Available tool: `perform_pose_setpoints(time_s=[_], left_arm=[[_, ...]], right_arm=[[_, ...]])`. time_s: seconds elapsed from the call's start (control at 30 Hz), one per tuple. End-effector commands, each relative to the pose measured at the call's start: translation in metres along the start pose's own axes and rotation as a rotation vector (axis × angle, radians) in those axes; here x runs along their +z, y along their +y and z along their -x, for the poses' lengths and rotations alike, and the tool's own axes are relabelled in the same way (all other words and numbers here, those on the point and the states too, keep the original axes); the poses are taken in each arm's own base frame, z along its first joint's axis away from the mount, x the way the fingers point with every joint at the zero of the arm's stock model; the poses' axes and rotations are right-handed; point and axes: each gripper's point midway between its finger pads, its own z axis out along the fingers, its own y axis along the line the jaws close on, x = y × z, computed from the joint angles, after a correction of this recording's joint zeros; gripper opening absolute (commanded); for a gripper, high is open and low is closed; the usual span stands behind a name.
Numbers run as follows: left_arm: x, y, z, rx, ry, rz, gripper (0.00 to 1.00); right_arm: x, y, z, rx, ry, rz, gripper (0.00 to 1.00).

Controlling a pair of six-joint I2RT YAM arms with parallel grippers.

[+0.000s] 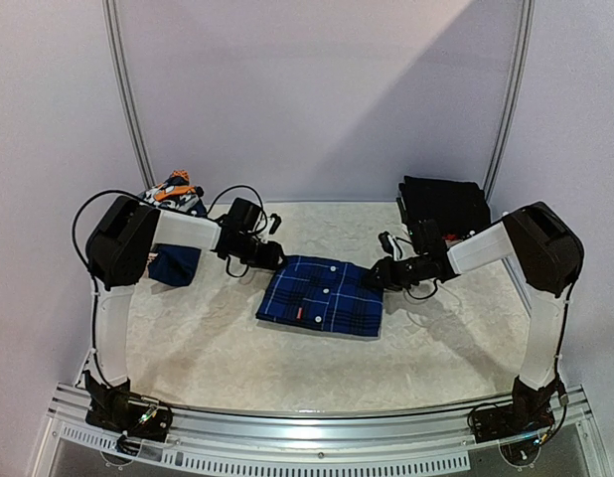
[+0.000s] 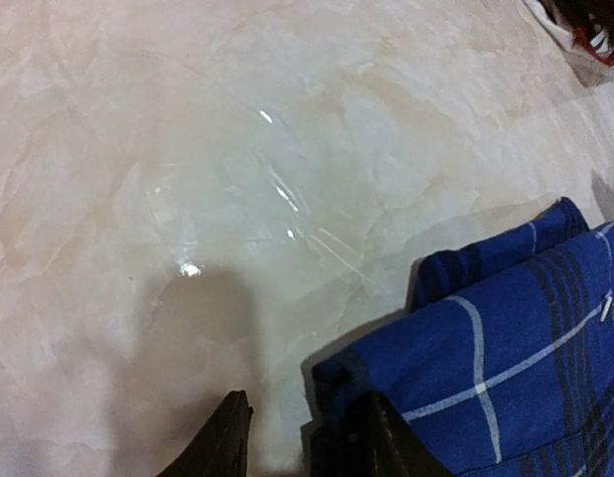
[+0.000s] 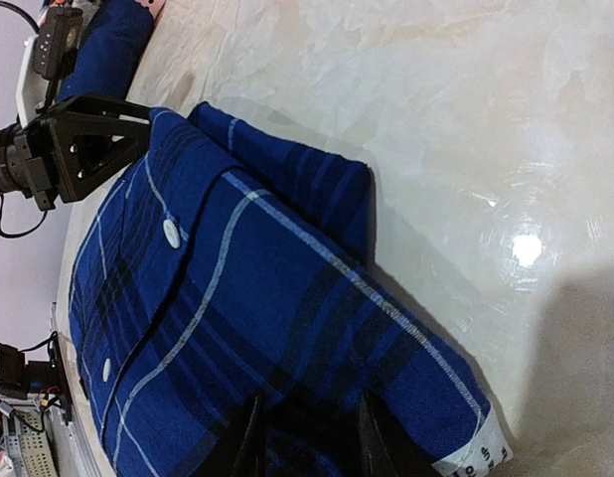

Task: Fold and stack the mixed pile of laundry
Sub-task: Adjust the square-folded shirt at the center of the board.

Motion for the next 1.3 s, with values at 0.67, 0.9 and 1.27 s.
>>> perform_pose_setpoints(time_s=[0.67, 0.9, 1.27], left_arm=[[-0.101, -0.035, 0.037, 0.193, -0.169, 0.243, 0.39], [-0.111, -0.115, 0.003, 0.518, -0.133, 0.239, 0.44], [-0.130, -0.198, -0.042, 0.921, -0.226, 0.276, 0.53]], right_arm=[[-0.067, 0.055, 0.022, -0.066, -0.096, 0.016, 0.41], [-0.091, 0.047, 0.006, -0.036, -0.152, -0.038, 0.52], [-0.120, 0.036, -0.026, -0.007, -0.223, -0.082, 0.59]])
